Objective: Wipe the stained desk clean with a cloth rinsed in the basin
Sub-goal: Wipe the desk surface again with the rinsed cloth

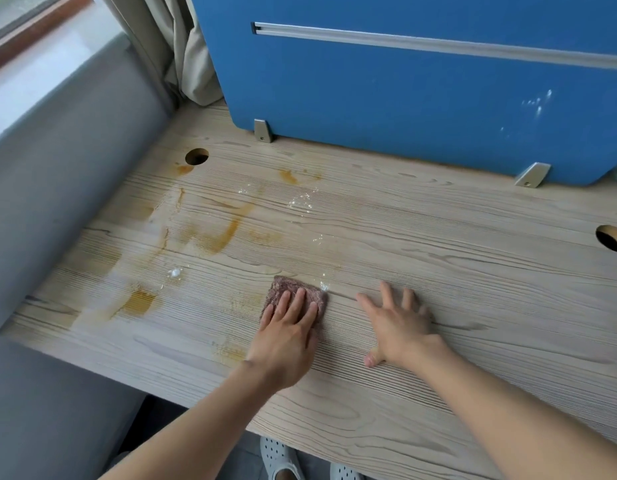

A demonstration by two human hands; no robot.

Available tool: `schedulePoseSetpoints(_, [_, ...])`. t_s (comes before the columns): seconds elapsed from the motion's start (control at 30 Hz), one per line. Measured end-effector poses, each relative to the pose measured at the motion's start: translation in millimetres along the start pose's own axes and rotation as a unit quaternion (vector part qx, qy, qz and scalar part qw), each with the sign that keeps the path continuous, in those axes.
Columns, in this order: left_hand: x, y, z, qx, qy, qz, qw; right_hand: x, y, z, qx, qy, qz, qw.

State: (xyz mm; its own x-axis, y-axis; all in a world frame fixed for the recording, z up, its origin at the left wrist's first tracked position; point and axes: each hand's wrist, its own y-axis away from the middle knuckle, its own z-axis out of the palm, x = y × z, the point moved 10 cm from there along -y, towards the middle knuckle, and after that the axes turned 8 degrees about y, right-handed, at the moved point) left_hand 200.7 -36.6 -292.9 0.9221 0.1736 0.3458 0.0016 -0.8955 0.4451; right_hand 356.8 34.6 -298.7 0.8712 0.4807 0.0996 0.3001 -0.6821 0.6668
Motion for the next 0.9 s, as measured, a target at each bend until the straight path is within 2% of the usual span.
schedulePoseSetpoints(0.07, [7.6,2.2,4.7,-0.004,0.002,0.002,1.000,5.5,-8.5,-9.4,0.000,-0.029,0.016,0.999])
schedulePoseSetpoints(0.17, [5.9,6.6,9.3,-0.019,-0.031,0.049,0.998,8.4,-17.9,-9.1,-0.022,-0.035,0.025,0.999])
schedulePoseSetpoints(0.33, [0.2,-15.8,-5.3,0.007,0.005,-0.004,1.000,8.5,-18.4,-8.5,-0.026,-0.022,0.034,0.999])
schedulePoseSetpoints(0.47, [12.8,-1.1,7.1,-0.035,-0.041,0.068,0.996,6.1,-18.2,-10.2,-0.030,-0.027,0.028,0.999])
schedulePoseSetpoints(0.67, [5.3,-30.9,-11.9,-0.002,0.014,0.000,1.000,9.0,-18.5,-8.4,-0.025,-0.019,0.032,0.999])
schedulePoseSetpoints(0.8, [16.7,-17.2,2.3,-0.029,-0.028,0.054,0.998,8.4,-20.9,-10.7,-0.020,-0.013,0.032,0.999])
schedulePoseSetpoints(0.9, [7.4,-30.0,-9.7,-0.017,-0.022,0.042,0.999,12.3,-26.0,-21.6,-0.008,-0.017,0.026,0.999])
